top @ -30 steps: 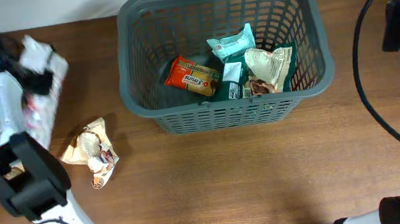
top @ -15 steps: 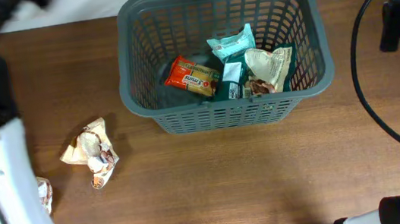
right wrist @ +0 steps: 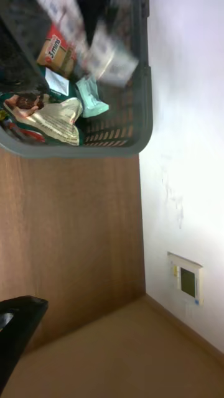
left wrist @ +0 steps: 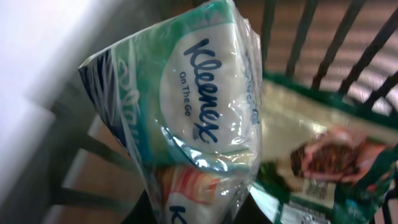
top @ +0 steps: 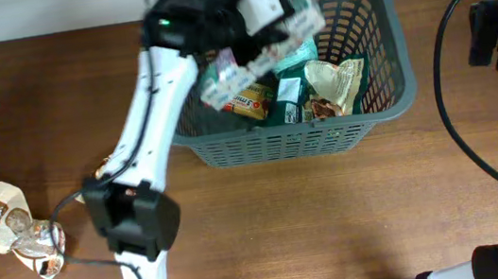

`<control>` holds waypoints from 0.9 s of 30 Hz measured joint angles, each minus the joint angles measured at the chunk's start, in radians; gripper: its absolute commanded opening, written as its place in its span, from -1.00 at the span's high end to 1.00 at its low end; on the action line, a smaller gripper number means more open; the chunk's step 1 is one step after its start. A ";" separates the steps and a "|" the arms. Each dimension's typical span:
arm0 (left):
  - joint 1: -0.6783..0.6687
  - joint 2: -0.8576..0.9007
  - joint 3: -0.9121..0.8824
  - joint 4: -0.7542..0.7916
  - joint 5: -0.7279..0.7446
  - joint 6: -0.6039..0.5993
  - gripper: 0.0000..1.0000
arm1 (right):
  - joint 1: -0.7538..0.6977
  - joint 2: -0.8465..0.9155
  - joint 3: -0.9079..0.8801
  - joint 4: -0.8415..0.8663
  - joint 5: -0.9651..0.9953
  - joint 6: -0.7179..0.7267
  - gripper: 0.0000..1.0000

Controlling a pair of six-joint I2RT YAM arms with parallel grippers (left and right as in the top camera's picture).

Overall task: Pack container
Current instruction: 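Lift the Kleenex tissue packs with the left gripper and place into basket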

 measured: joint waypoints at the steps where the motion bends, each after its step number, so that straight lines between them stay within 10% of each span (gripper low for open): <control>1: -0.006 0.019 0.000 -0.015 -0.014 0.005 0.96 | 0.000 0.000 0.000 0.000 -0.003 0.000 -0.98; 3: -0.012 0.026 -0.001 -0.025 -0.030 0.009 0.35 | 0.000 0.000 0.000 0.000 -0.003 0.001 -0.98; 4: -0.017 0.026 -0.001 -0.023 -0.040 0.015 -0.99 | 0.000 0.000 0.000 0.000 -0.003 0.000 -0.98; 12: -0.014 -0.012 0.037 -0.009 -0.063 0.019 -0.99 | 0.000 0.000 0.000 0.013 -0.003 0.000 -0.98; 16: 0.055 -0.100 0.116 -0.008 -0.095 0.001 -0.48 | 0.000 0.000 0.000 0.014 -0.004 0.000 -0.98; 27: 0.674 -0.495 0.249 -0.253 -0.539 -0.253 -0.47 | 0.000 0.000 0.000 0.015 -0.043 0.001 -0.98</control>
